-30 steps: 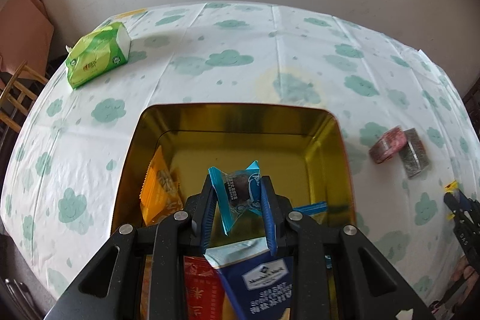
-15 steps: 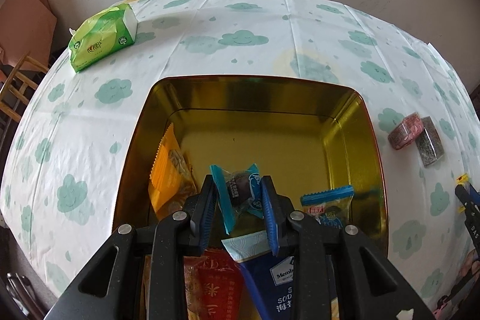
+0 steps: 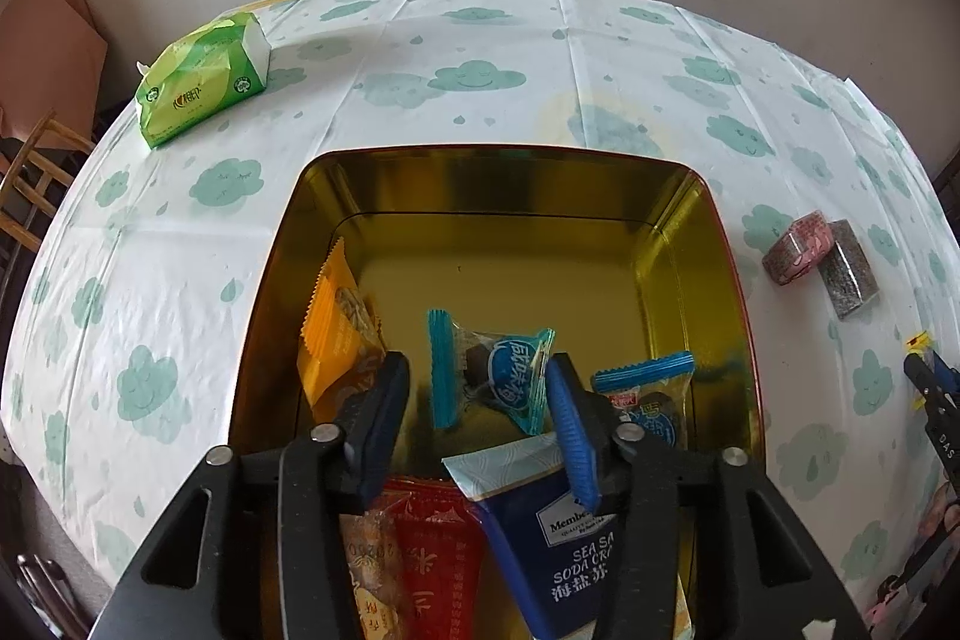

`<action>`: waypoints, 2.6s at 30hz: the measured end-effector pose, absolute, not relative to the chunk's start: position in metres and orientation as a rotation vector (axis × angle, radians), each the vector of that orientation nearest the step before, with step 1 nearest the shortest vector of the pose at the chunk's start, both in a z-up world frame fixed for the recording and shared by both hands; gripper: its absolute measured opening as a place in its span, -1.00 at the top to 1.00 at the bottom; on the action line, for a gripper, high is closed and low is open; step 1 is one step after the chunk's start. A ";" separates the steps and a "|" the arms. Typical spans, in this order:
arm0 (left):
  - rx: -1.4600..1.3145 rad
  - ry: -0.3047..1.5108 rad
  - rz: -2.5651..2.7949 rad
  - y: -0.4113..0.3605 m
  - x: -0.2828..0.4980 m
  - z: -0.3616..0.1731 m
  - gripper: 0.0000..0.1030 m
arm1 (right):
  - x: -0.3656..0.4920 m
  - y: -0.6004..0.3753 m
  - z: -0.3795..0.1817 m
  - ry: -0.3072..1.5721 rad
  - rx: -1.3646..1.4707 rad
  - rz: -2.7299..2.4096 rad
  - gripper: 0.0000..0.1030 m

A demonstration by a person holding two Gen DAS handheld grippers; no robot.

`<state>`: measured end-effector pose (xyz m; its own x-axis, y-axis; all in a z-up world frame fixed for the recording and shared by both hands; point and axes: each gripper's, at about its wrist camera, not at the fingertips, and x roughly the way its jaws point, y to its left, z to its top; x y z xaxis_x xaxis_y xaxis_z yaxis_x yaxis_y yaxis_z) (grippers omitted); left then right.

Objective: Organize snacks
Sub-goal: 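Carry the blue candy into the gold tin and open the left tool, then carry the yellow-edged bag into the gold tin and open the right tool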

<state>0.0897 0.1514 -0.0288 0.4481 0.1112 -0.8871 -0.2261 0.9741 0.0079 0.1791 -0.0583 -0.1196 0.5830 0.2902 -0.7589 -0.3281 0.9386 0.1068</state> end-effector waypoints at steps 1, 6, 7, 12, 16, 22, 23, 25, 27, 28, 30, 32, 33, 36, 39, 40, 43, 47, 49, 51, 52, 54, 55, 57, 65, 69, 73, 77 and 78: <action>-0.115 1.083 0.208 0.151 0.089 -0.028 0.09 | 0.179 -0.058 -0.120 0.877 -0.046 0.362 0.33; -0.119 1.060 0.210 0.151 0.082 -0.019 -0.05 | 0.179 -0.058 -0.120 0.876 -0.046 0.365 0.32; -0.122 1.057 0.211 0.152 0.080 -0.018 -0.06 | 0.179 -0.058 -0.120 0.876 -0.047 0.366 0.32; -0.135 1.028 0.211 0.152 0.070 -0.008 -0.14 | 0.179 -0.059 -0.119 0.876 -0.045 0.370 0.32; -0.131 1.003 0.221 0.152 0.061 0.000 -0.23 | 0.179 -0.059 -0.119 0.875 -0.044 0.373 0.32; -0.130 0.993 0.226 0.154 0.047 0.003 -0.36 | 0.178 -0.059 -0.119 0.875 -0.040 0.378 0.32; -0.131 0.992 0.225 0.154 0.045 0.004 -0.39 | 0.178 -0.059 -0.119 0.875 -0.039 0.376 0.32; -0.126 0.986 0.230 0.155 0.039 0.004 -0.44 | 0.179 -0.061 -0.119 0.878 -0.032 0.370 0.32; -0.117 0.981 0.236 0.156 0.035 0.004 -0.52 | 0.179 -0.062 -0.119 0.880 -0.031 0.360 0.33; -0.116 0.981 0.236 0.156 0.033 0.004 -0.54 | 0.179 -0.062 -0.119 0.881 -0.030 0.356 0.33; -0.116 0.986 0.237 0.157 0.029 0.002 -0.56 | 0.179 -0.063 -0.119 0.884 -0.026 0.347 0.34; -0.120 0.988 0.237 0.158 0.025 0.001 -0.56 | 0.179 -0.062 -0.118 0.887 -0.025 0.339 0.35; -0.123 0.988 0.236 0.159 0.022 0.001 -0.57 | 0.180 -0.063 -0.118 0.890 -0.019 0.334 0.36; -0.126 0.984 0.244 0.161 0.018 0.000 -0.66 | 0.181 -0.061 -0.117 0.902 -0.014 0.320 0.39; -0.120 0.974 0.257 0.164 0.014 0.001 -0.69 | 0.182 -0.061 -0.115 0.917 -0.003 0.312 0.42; -0.125 0.970 0.258 0.165 0.012 0.001 -0.70 | 0.182 -0.059 -0.114 0.916 -0.003 0.314 0.43; -0.128 0.956 0.263 0.167 0.007 0.002 -0.75 | 0.179 -0.054 -0.109 0.910 -0.001 0.323 0.43; -0.129 0.943 0.264 0.170 0.000 0.005 -0.82 | 0.169 -0.038 -0.093 0.889 0.009 0.372 0.43; -0.140 0.930 0.266 0.174 -0.004 0.009 -0.82 | 0.162 -0.029 -0.083 0.877 0.005 0.405 0.43; -0.153 0.919 0.272 0.178 -0.007 0.011 -0.83 | 0.151 -0.016 -0.070 0.862 0.002 0.453 0.44; -0.157 0.916 0.274 0.179 -0.009 0.013 -0.83 | 0.146 -0.010 -0.065 0.854 -0.003 0.474 0.44; -0.165 0.908 0.283 0.184 -0.013 0.015 -0.84 | 0.132 0.006 -0.051 0.838 -0.018 0.537 0.43; -0.168 0.905 0.287 0.186 -0.015 0.016 -0.84 | 0.124 0.011 -0.046 0.831 -0.024 0.554 0.43; -0.180 0.901 0.302 0.192 -0.019 0.018 -0.84 | 0.107 0.026 -0.033 0.811 -0.037 0.614 0.44; -0.219 0.897 0.359 0.215 -0.035 0.018 -0.84 | 0.060 0.063 -0.005 0.784 -0.078 0.776 0.43; -0.215 0.895 0.372 0.220 -0.039 0.019 -0.84 | 0.054 0.077 -0.002 0.777 -0.101 0.811 0.43; -0.198 0.896 0.391 0.221 -0.041 0.019 -0.84 | 0.059 0.085 -0.005 0.782 -0.126 0.811 0.43; -0.190 0.904 0.405 0.224 -0.044 0.018 -0.84 | 0.064 0.091 -0.009 0.802 -0.146 0.807 0.43; -0.189 0.905 0.409 0.225 -0.044 0.018 -0.84 | 0.064 0.092 -0.009 0.800 -0.154 0.802 0.43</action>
